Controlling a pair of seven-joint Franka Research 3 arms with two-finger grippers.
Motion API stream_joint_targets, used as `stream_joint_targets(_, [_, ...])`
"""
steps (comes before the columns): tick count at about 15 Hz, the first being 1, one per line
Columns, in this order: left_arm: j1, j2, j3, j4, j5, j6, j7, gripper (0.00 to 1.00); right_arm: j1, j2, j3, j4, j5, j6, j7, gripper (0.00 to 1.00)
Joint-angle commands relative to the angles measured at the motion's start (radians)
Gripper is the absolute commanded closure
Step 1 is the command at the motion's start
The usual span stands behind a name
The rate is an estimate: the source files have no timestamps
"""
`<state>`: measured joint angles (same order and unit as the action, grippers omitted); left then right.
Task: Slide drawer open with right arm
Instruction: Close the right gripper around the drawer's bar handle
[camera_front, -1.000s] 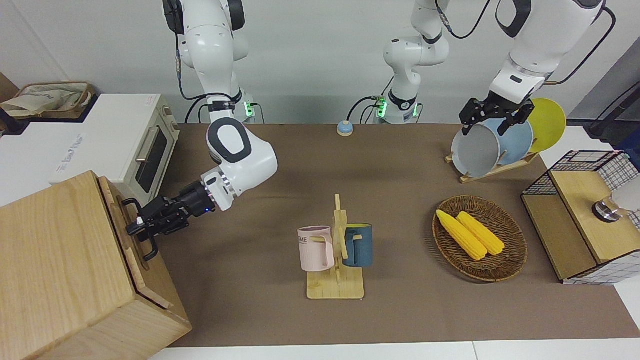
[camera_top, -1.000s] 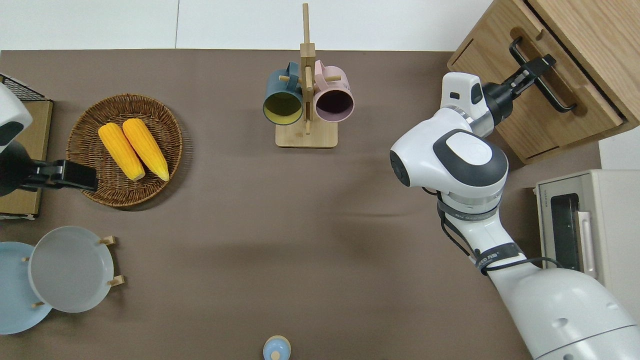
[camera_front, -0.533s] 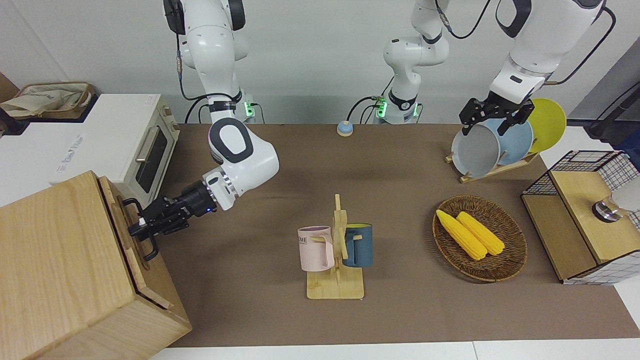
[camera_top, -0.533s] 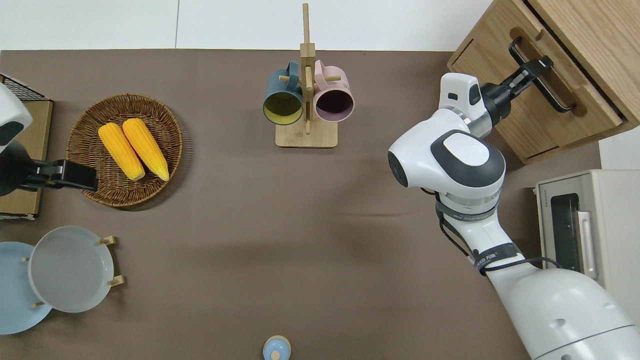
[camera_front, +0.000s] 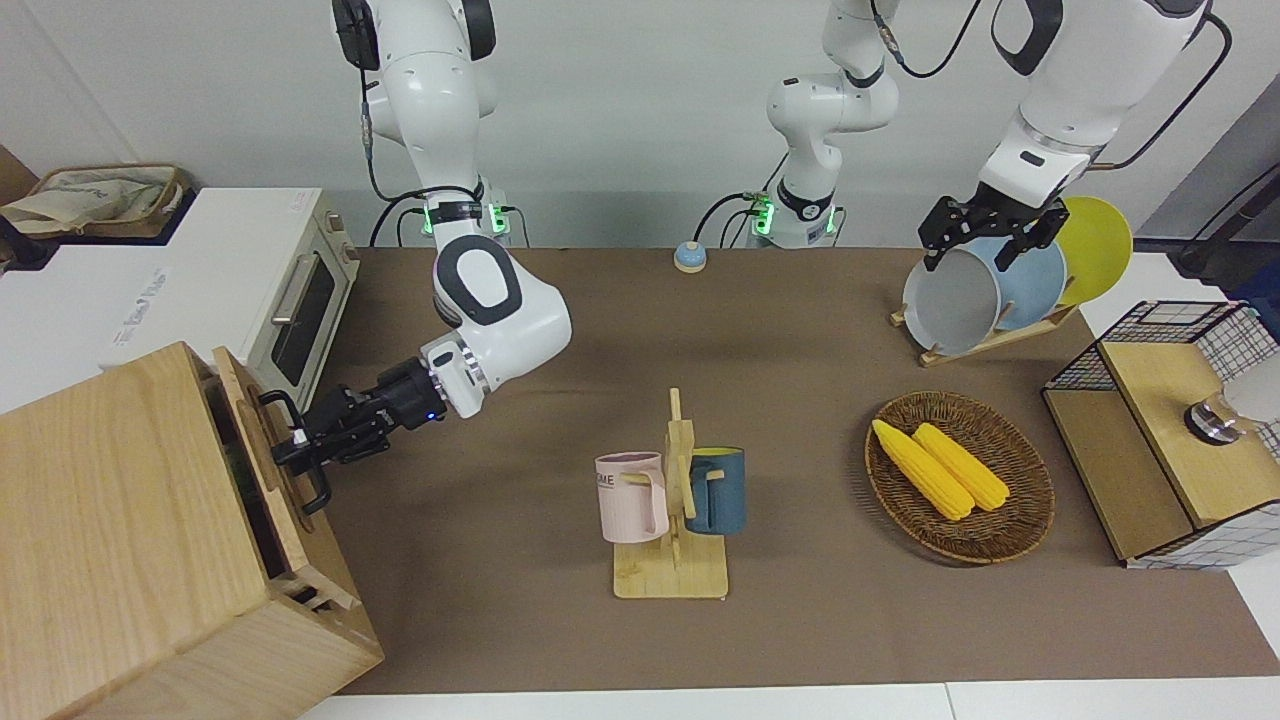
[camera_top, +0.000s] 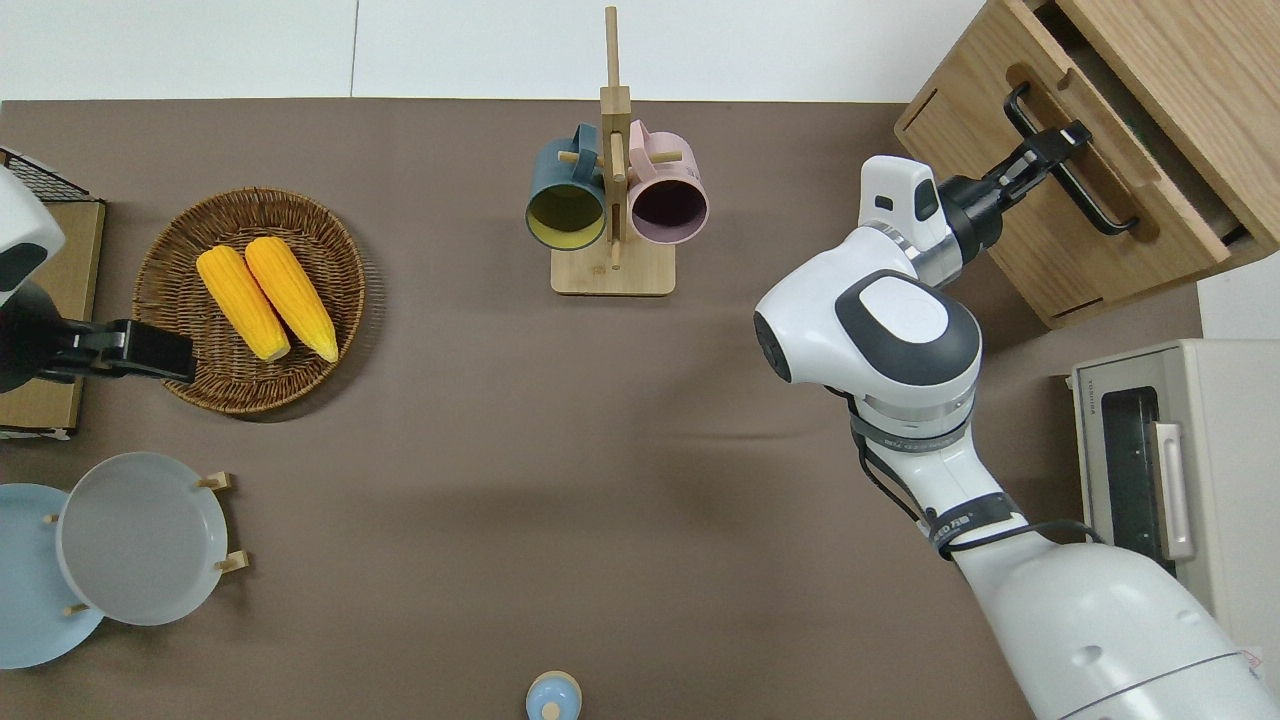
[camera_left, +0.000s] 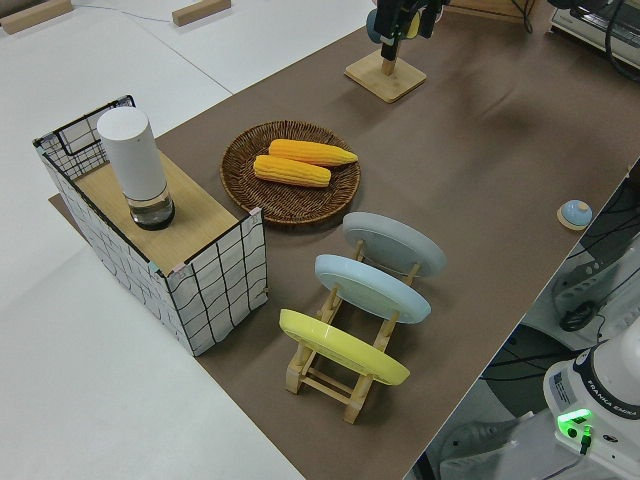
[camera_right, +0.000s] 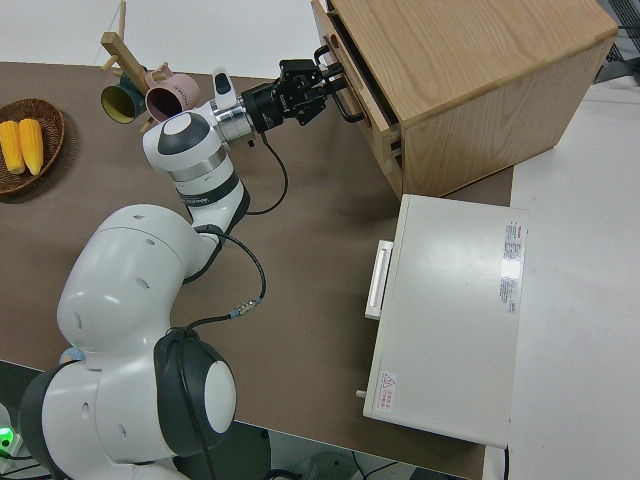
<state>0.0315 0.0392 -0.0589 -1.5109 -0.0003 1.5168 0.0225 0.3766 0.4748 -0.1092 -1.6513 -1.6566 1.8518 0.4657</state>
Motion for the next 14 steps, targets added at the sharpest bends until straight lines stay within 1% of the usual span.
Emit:
stream_joint_targets(1, [0.005,0.011,-0.007,0.026,0.017,-0.020,0.010,0.01,0.012,0.002,0.002,0.001,-0.023,-0.008,-0.032,1.000])
stream_joint_targets(2, [0.005,0.011,-0.007,0.024,0.017,-0.020,0.010,0.01,0.012,0.002,0.002,0.001,-0.022,-0.008,-0.033,0.930])
stream_joint_targets(3, [0.005,0.011,-0.007,0.024,0.017,-0.020,0.010,0.01,0.012,0.002,0.002,0.001,-0.022,-0.005,-0.032,0.797])
stream_joint_targets(6, [0.005,0.011,-0.007,0.026,0.017,-0.020,0.010,0.01,0.012,0.002,0.002,0.001,-0.020,-0.006,-0.030,0.785])
stream_joint_targets(8, [0.005,0.011,-0.007,0.026,0.017,-0.020,0.010,0.01,0.013,0.002,0.002,0.002,-0.019,-0.006,-0.030,0.737])
stream_joint_targets(11, [0.005,0.011,-0.007,0.026,0.017,-0.020,0.010,0.00,0.019,0.002,0.005,0.002,-0.014,-0.009,-0.029,0.727])
stream_joint_targets(12, [0.005,0.011,-0.007,0.026,0.017,-0.020,0.010,0.01,0.021,0.002,0.005,0.002,-0.014,-0.009,-0.029,0.671])
stream_joint_targets(13, [0.005,0.011,-0.007,0.024,0.017,-0.020,0.010,0.01,0.021,0.002,0.005,0.001,-0.014,-0.009,-0.030,0.569])
stream_joint_targets(14, [0.005,0.011,-0.007,0.024,0.017,-0.020,0.010,0.01,0.021,0.001,0.005,0.002,-0.014,-0.009,-0.030,0.563])
